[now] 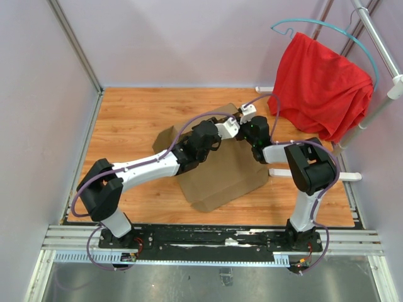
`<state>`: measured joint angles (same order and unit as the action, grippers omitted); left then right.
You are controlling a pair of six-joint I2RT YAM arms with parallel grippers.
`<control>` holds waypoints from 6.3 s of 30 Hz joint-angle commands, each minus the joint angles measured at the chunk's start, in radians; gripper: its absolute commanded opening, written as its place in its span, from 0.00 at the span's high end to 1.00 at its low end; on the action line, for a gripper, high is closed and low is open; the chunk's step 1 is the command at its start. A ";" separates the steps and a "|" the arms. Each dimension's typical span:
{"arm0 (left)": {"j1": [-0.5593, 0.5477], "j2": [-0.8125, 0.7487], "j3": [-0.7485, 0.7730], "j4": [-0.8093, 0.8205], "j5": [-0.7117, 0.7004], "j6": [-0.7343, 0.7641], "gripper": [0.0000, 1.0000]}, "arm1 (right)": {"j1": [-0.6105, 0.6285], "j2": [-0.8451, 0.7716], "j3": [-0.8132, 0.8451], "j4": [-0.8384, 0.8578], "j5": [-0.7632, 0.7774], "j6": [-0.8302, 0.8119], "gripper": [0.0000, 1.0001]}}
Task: Fold the paper box
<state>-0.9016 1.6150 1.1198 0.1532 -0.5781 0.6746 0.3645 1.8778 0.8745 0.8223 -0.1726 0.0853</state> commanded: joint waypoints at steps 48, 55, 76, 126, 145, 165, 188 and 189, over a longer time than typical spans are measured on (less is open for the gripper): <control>0.210 -1.086 -0.738 0.411 0.169 -0.722 0.25 | -0.332 -0.809 -0.249 -0.551 -0.355 0.166 0.99; 0.267 -0.977 -0.505 0.133 0.410 -0.769 0.23 | -0.335 -0.809 -0.175 -0.672 -0.364 0.105 0.99; 0.678 -0.241 -0.682 0.950 1.051 -1.065 0.24 | -0.324 -0.241 0.120 -0.569 -0.332 0.131 0.98; 0.537 -0.267 -0.766 0.921 0.921 -0.891 0.33 | -0.040 -0.168 0.031 -0.499 -0.031 0.027 0.98; 0.441 -0.220 -0.710 0.759 0.583 -0.820 0.40 | 0.052 -0.275 -0.108 -0.415 0.058 0.070 0.98; 0.288 -0.123 -0.568 0.550 -0.017 -0.688 0.80 | 0.253 -0.421 -0.265 -0.339 0.402 0.127 0.99; 0.167 -0.049 -0.582 0.566 -0.100 -0.726 0.71 | 0.260 -0.445 -0.246 -0.402 0.522 0.177 0.99; 0.166 -0.053 -0.588 0.563 -0.095 -0.731 0.71 | 0.260 -0.443 -0.246 -0.402 0.523 0.181 0.99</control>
<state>-0.7212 1.5688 0.5571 0.6907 -0.6949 -0.0124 0.6067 1.4456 0.6094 0.4400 0.3244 0.2573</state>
